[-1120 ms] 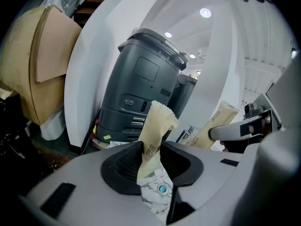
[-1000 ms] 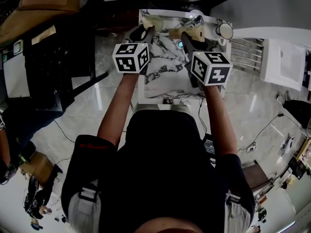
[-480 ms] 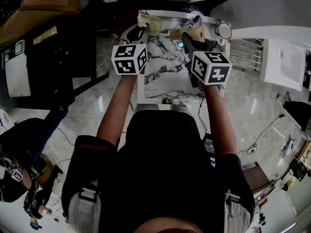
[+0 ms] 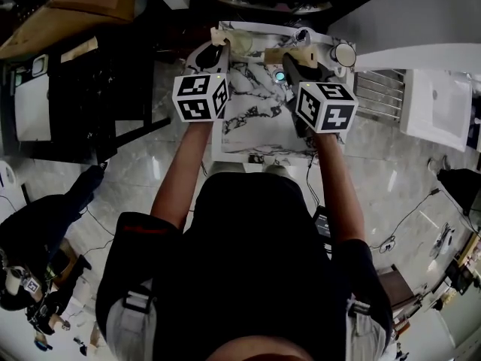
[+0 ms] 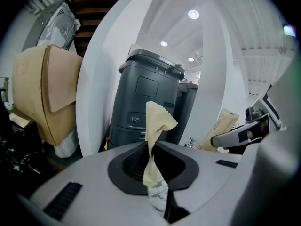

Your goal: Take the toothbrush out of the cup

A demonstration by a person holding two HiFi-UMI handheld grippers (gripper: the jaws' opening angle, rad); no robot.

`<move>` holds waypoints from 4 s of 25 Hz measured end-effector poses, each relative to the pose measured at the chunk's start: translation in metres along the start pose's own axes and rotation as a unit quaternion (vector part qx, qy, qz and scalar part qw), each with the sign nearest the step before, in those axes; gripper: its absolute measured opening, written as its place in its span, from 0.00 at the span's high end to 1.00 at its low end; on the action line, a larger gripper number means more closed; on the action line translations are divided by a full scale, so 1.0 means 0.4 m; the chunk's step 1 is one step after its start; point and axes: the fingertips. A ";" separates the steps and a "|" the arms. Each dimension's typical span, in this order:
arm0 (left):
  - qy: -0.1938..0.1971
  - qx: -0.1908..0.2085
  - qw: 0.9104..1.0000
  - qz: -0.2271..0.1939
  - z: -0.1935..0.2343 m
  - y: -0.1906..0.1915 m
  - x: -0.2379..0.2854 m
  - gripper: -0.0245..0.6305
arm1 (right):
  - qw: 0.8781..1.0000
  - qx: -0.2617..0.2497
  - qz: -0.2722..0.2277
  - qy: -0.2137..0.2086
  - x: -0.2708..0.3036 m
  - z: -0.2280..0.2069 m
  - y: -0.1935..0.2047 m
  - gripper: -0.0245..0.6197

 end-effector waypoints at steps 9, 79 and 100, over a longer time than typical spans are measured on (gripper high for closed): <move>-0.015 0.016 1.000 -0.020 -0.027 -0.065 -0.064 0.90 | 1.000 -0.002 -0.021 -0.012 -0.058 0.010 -0.032 0.86; -0.037 0.016 0.992 -0.121 -0.413 -0.131 -0.474 0.90 | 0.990 -0.070 -0.094 -0.083 -0.463 0.021 -0.018 0.86; 0.009 0.011 0.991 -0.136 -0.413 -0.033 -0.732 0.90 | 0.988 -0.074 -0.125 -0.056 -0.596 0.229 0.136 0.86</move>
Point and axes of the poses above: the fingertips, and each gripper's own axes: x forward along the fingers, z to its left, y out of its underside, and after that the axes turned 10 degrees about x, right-handed
